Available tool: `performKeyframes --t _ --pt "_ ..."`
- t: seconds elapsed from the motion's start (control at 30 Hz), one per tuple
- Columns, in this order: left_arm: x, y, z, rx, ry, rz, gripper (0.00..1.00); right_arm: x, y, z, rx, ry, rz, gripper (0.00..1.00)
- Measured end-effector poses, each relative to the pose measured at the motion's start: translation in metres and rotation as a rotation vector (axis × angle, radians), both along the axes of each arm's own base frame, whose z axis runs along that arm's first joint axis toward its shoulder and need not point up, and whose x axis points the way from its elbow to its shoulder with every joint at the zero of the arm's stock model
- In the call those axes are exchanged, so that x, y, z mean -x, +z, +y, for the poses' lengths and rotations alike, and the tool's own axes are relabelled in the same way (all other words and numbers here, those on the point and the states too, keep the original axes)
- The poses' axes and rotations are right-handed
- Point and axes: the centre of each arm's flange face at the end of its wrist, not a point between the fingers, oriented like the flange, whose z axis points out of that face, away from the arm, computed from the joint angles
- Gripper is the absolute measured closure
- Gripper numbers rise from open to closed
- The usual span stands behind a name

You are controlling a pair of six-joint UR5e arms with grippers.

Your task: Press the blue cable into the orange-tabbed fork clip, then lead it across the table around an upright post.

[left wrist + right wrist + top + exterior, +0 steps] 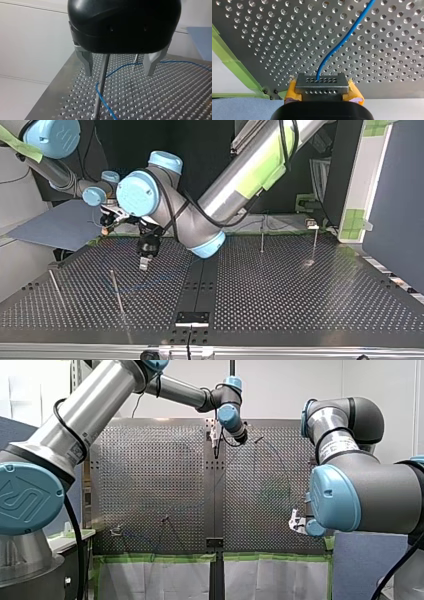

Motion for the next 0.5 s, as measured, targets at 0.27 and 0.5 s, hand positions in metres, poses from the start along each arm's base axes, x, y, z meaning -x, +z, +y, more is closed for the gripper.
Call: performKeyframes --t 0.27,0.5 --pt "0.016 0.021 0.015 0.045 -0.002 -0.037 0.0 0.001 0.0 -0.001 0.001 -0.001 0.002 1.0" --pt "0.025 0.04 0.033 0.117 0.008 -0.08 0.0 0.0 0.001 -0.001 0.002 0.0 0.004 1.0"
